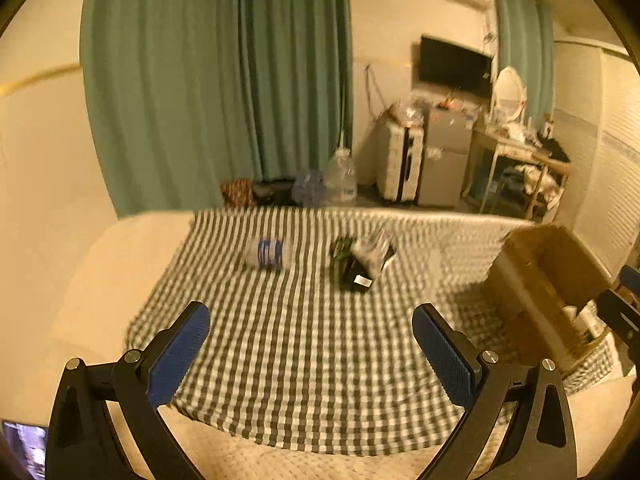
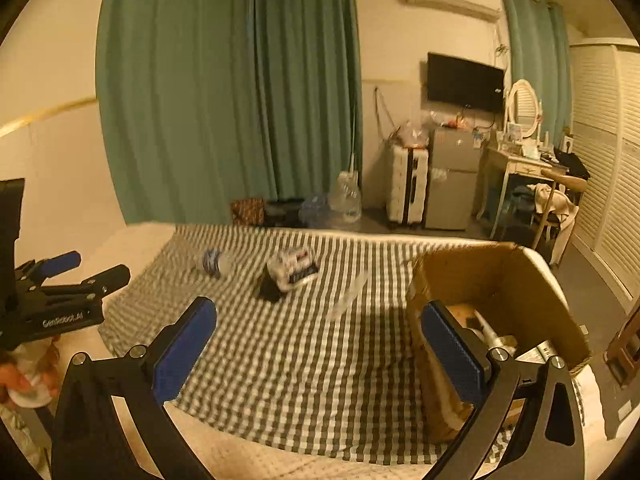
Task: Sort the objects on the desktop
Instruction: 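Move both tools back over the bed, then grasp the blue-labelled water bottle with the left tool while the right tool grasps the foil packet, then carry the water bottle and foil packet into the cardboard box and release both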
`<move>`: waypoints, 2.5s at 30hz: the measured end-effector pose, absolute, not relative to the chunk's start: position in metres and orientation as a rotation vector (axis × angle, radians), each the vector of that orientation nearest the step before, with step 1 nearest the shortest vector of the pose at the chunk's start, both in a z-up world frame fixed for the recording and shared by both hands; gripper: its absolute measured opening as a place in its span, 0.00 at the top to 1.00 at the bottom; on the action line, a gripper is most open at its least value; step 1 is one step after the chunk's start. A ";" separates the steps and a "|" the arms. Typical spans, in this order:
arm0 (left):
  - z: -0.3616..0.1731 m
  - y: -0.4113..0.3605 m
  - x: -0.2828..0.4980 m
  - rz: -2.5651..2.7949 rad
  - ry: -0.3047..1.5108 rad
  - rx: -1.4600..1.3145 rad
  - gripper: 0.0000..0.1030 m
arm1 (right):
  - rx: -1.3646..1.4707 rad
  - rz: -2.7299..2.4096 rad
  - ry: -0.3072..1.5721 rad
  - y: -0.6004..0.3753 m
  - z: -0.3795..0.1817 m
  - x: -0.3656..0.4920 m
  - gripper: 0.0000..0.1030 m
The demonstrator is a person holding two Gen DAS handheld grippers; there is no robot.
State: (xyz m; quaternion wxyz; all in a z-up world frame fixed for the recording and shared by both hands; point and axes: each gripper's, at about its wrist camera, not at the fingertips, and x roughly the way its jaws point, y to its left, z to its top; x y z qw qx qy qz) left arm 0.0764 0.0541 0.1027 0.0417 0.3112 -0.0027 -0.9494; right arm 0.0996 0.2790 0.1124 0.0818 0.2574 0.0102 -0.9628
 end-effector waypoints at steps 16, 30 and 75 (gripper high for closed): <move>-0.038 -0.025 -0.050 -2.757 0.110 1.171 0.00 | 0.909 -2.680 -0.183 0.231 0.022 -0.036 0.00; -0.075 -0.065 -0.099 -2.788 0.259 1.145 0.00 | 1.014 -2.817 -0.046 0.162 -0.058 -0.190 0.32; -0.066 -0.072 -0.171 -3.007 0.258 0.908 0.10 | 0.970 -2.737 -0.035 0.150 -0.060 -0.188 0.66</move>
